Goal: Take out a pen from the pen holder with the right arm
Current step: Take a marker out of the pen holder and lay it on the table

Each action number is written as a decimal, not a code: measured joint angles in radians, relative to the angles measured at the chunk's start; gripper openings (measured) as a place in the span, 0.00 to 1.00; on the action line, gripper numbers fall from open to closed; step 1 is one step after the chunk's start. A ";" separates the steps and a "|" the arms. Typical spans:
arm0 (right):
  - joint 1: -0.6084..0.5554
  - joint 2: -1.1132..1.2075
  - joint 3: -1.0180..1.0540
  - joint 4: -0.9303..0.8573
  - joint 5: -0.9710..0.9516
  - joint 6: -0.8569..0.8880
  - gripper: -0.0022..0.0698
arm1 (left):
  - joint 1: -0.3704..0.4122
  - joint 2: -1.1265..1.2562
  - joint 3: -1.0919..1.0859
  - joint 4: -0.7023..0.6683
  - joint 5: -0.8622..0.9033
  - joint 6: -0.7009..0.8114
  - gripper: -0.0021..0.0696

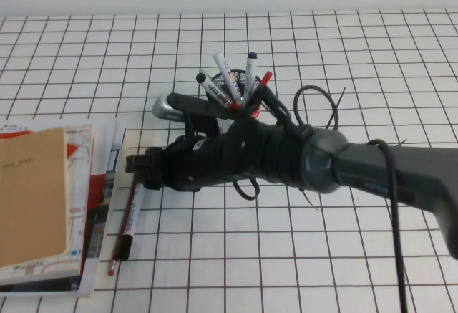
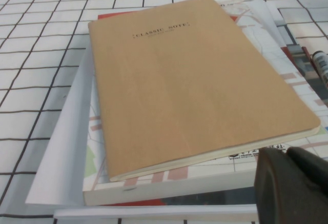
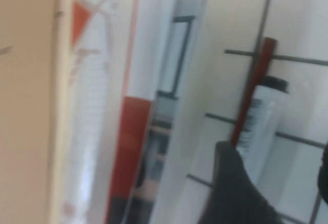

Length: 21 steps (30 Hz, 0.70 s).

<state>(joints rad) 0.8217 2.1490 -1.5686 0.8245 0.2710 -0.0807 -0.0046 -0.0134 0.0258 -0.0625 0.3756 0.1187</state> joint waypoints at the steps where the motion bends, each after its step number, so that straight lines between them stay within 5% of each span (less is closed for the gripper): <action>1: 0.000 -0.019 0.000 -0.025 0.014 0.000 0.49 | 0.000 0.000 0.000 0.000 0.000 0.000 0.02; 5: 0.006 -0.132 0.000 -0.186 0.080 0.010 0.40 | 0.000 0.000 0.000 0.000 0.000 0.000 0.02; 11: 0.019 -0.317 0.000 -0.540 0.265 0.156 0.07 | 0.000 0.000 0.000 0.000 0.000 0.000 0.02; 21: 0.019 -0.661 0.272 -0.681 0.281 0.184 0.01 | 0.000 0.000 0.000 0.000 0.000 0.000 0.02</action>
<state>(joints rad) 0.8410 1.4880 -1.2969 0.1435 0.5518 0.1033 -0.0046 -0.0134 0.0258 -0.0625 0.3756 0.1187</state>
